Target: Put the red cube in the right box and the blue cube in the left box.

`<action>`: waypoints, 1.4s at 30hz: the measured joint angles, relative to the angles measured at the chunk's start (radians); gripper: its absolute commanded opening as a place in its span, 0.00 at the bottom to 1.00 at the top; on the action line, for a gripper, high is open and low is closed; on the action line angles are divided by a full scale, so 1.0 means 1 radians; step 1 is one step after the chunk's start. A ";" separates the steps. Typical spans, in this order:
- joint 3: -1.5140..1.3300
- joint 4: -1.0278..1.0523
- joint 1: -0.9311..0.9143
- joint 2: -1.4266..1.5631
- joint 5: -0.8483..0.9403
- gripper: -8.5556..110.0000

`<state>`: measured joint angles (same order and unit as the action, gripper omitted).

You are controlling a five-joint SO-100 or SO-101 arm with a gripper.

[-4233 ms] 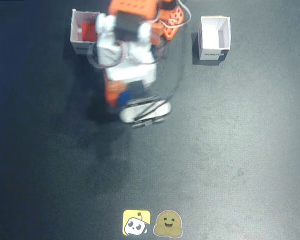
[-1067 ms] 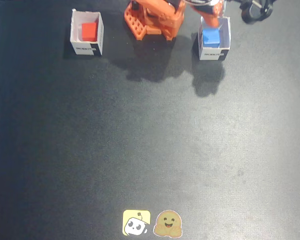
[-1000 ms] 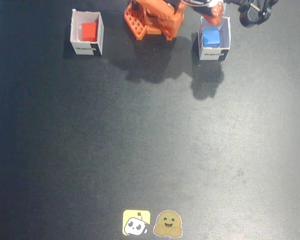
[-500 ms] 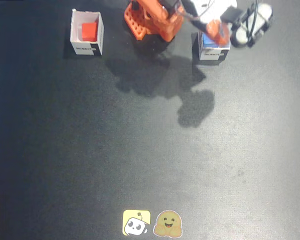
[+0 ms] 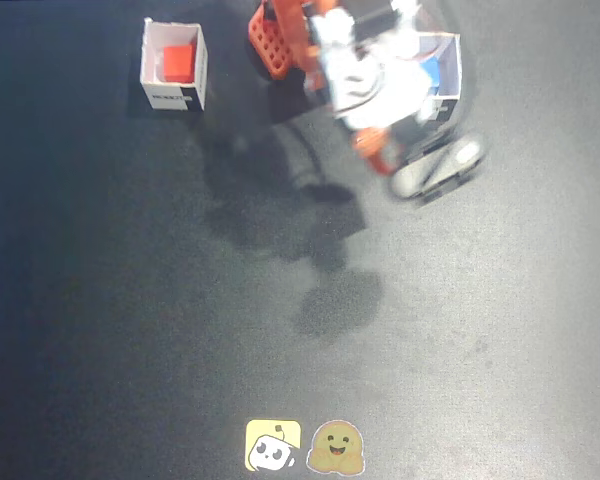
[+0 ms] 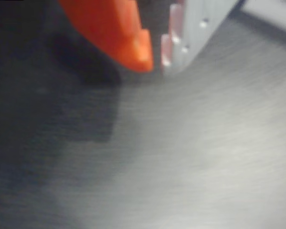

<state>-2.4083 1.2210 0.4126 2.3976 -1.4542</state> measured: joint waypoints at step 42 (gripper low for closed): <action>-0.433 -0.023 -0.357 0.666 0.140 0.07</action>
<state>-2.8409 1.1980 0.0552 3.0634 -1.3146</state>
